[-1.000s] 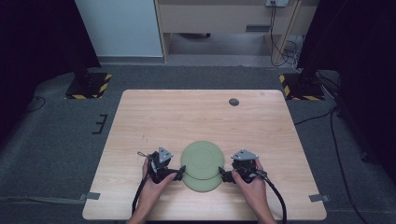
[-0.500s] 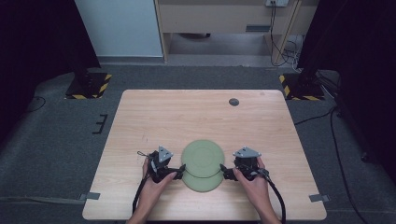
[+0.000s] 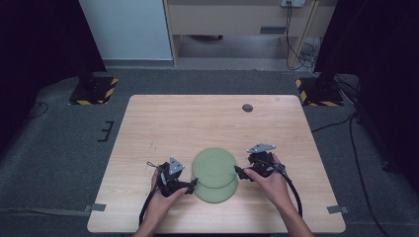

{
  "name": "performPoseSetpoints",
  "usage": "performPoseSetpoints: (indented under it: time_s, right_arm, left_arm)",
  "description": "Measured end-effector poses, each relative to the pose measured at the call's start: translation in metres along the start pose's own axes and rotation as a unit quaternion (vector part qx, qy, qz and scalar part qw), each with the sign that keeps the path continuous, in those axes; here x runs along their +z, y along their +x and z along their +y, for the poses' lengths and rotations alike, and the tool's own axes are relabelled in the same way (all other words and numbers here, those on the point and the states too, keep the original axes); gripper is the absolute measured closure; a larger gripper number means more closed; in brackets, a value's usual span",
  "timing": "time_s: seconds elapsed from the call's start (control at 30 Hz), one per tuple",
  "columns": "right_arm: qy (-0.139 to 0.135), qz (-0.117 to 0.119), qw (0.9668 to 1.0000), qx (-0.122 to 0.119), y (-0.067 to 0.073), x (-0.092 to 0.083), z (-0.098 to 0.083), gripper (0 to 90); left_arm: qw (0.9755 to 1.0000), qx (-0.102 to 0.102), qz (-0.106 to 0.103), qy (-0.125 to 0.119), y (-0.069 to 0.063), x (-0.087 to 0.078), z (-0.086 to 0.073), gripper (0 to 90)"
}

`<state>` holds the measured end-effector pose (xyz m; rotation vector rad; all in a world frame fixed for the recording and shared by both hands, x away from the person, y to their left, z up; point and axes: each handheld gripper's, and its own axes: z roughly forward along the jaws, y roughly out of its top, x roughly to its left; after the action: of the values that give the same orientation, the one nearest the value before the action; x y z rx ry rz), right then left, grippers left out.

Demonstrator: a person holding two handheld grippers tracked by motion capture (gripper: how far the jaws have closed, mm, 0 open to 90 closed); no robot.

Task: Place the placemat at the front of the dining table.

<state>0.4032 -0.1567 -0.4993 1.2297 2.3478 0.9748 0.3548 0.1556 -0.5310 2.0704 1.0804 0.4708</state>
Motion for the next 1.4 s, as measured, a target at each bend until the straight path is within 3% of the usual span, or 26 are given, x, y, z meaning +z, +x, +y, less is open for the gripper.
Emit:
performPoseSetpoints:
  time_s: [0.13,0.27,0.57,0.6,1.0,1.4]
  right_arm:
    - [0.011,0.006,0.9999,-0.01,0.0,0.004,0.019,8.1]
    - [0.019,0.019,0.9996,-0.004,-0.002,0.011,0.04,11.7]
    - [0.032,0.055,0.998,-0.002,0.002,0.032,0.062,14.8]
    - [0.04,0.067,0.997,-0.003,0.004,0.039,0.065,15.1]
    - [0.061,0.11,0.992,0.013,0.006,0.072,0.067,17.7]
    - [0.077,0.13,0.9883,0.017,0.01,0.085,0.063,19.7]
  left_arm:
    - [1.0,0.004,-0.007,0.001,-0.004,0.001,0.0,2.1]
    - [1.0,0.004,-0.007,0.003,-0.005,0.001,-0.001,2.1]
    - [0.9999,0.006,-0.009,0.002,-0.007,0.004,0.0,1.4]
    - [0.9999,0.004,-0.009,0.002,-0.007,0.004,0.0,1.3]
    - [1.0,0.005,-0.005,0.002,-0.008,0.007,0.002,0.9]
    - [1.0,-0.001,-0.006,0.004,-0.008,0.008,0.003,0.1]
